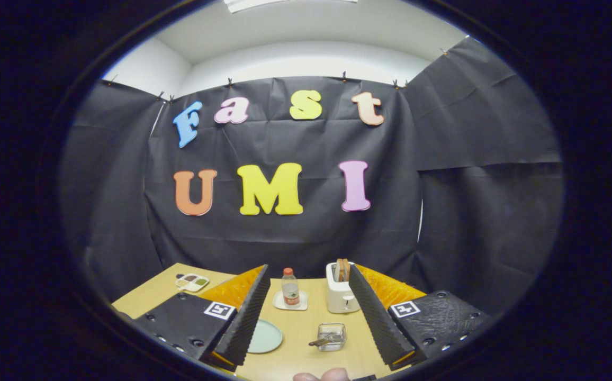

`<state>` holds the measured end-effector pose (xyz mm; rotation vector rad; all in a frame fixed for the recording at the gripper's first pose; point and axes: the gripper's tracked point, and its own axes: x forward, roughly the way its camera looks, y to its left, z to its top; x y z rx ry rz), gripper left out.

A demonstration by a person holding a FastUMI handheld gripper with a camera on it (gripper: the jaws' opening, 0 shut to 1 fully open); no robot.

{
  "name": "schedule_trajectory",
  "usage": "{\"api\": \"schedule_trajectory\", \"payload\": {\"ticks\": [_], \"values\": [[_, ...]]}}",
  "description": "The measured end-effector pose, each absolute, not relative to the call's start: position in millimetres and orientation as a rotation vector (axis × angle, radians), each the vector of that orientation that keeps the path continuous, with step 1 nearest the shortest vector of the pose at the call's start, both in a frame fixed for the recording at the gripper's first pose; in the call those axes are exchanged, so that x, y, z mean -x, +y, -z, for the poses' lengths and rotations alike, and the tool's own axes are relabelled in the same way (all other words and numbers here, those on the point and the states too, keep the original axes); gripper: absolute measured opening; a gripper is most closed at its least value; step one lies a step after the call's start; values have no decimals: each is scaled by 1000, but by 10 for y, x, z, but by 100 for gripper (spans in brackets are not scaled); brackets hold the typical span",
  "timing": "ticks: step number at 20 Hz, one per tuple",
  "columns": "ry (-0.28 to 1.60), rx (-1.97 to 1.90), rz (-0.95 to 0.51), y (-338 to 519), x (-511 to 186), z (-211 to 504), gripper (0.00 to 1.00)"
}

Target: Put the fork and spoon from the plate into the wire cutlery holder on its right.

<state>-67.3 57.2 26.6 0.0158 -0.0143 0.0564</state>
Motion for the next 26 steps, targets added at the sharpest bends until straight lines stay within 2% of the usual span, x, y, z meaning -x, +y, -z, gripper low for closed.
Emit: {"api": "schedule_trajectory", "payload": {"ticks": [26], "values": [[-3,-25,-114,520,505,-141,92]]}}
